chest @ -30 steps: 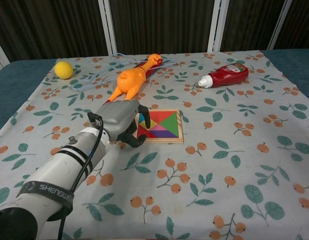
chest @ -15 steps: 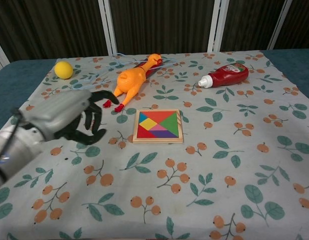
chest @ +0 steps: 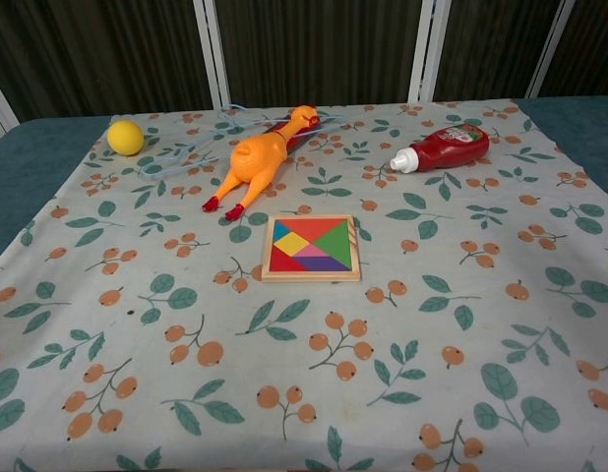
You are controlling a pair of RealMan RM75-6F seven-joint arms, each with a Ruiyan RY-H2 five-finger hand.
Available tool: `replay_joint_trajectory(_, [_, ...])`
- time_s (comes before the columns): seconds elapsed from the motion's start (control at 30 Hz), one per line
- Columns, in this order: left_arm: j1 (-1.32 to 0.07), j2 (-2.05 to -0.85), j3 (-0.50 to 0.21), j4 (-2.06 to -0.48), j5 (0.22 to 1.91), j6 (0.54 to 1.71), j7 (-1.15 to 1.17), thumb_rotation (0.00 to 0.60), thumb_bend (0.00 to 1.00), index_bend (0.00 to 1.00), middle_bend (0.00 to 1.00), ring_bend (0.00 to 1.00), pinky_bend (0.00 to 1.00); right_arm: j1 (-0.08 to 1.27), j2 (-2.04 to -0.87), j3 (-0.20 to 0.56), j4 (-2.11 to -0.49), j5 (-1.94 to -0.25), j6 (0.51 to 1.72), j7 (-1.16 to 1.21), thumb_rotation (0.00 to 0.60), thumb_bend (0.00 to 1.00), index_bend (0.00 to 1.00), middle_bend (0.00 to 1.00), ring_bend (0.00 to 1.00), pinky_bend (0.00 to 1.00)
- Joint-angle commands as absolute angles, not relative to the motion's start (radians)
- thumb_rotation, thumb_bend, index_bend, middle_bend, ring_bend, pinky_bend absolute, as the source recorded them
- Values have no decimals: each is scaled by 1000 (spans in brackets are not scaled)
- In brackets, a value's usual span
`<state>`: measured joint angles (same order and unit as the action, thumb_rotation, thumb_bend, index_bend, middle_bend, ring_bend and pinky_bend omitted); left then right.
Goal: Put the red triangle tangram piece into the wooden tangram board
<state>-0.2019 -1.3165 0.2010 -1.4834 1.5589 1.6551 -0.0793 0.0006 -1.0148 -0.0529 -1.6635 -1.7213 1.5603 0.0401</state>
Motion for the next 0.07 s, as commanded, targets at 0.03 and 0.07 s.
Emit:
replay_joint_trajectory(0.03, [-193,-1253,214,-1498,1569,1586,-95,600,394,0,0,0,110,8,-1026,-49,-1676,-1711,1543,16,600,202,0,0,0,0])
replay_joint_trajectory(0.07, [-189,-1249,211,-1505,1576,1588,-94,600,394,0,0,0,110,10,-1027,-48,-1678,-1709,1538,11,600,202,0,0,0,0])
